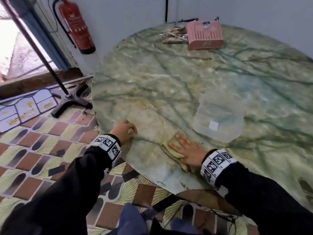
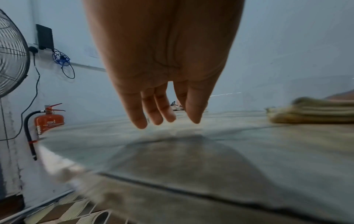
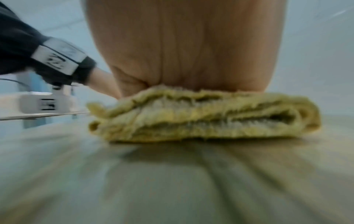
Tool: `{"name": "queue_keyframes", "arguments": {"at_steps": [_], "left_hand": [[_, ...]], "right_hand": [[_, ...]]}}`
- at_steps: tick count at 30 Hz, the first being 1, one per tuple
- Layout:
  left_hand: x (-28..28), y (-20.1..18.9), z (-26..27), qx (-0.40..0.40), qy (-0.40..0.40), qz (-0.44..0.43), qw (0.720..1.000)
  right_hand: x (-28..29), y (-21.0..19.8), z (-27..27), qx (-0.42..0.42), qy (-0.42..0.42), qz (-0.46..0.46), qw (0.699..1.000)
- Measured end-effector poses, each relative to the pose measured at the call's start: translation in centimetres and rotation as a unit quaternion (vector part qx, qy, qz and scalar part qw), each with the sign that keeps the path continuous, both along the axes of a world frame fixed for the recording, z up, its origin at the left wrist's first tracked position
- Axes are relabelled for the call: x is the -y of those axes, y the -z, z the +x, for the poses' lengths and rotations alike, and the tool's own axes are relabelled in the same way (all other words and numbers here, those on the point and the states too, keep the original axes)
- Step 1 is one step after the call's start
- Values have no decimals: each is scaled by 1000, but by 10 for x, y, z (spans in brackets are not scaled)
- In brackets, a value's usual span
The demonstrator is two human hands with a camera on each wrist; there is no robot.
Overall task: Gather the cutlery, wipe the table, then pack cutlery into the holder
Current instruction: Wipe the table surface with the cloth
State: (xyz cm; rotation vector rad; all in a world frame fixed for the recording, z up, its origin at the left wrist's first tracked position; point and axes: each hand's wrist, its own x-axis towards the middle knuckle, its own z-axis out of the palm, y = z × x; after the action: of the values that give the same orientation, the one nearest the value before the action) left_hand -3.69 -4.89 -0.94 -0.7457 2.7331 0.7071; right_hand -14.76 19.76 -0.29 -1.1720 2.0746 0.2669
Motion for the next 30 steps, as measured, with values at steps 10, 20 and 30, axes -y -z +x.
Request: {"name": "queue_keyframes", "arguments": {"at_steps": [10,20,30], "left_hand": [[105,-4,2,72,86,-45,993],[143,10,3,70,154,-25,985],[166,0,-19,78,175,-8,982]], "right_hand": [[115,5,65,24,-5,3,1000],[145,2,-32,-78,300,2,951],[156,12,19,-13,58,-5,998]]}}
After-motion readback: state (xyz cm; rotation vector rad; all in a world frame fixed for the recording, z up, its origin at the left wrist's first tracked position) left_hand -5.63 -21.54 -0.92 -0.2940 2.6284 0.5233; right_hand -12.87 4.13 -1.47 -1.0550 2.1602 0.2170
